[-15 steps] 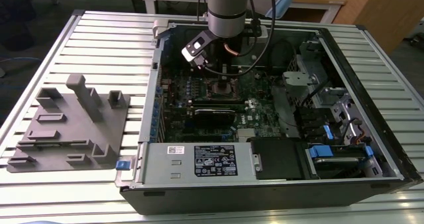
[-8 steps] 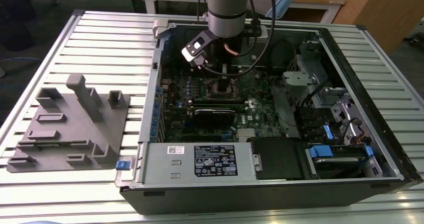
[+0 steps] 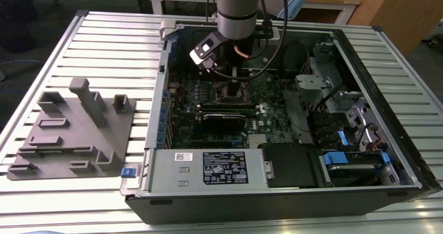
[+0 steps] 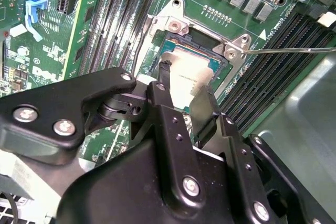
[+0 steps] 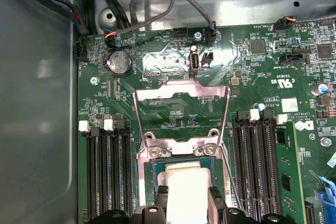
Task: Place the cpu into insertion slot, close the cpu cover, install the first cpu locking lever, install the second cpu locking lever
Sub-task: 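Place the cpu into insertion slot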
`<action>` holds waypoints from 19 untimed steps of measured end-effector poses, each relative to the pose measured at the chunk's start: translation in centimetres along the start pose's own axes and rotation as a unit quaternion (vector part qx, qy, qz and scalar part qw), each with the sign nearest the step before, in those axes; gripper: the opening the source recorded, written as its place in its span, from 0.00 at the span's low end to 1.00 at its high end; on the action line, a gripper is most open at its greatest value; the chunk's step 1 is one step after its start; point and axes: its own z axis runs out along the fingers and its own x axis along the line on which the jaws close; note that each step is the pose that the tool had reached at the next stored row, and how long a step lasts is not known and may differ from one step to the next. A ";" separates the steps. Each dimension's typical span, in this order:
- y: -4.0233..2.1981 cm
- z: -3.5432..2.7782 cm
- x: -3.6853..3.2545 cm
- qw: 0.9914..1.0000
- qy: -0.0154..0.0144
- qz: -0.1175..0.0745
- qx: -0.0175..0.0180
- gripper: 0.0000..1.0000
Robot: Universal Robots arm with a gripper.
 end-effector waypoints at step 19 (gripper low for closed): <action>-0.04 0.51 0.00 1.000 0.000 0.000 0.000 0.51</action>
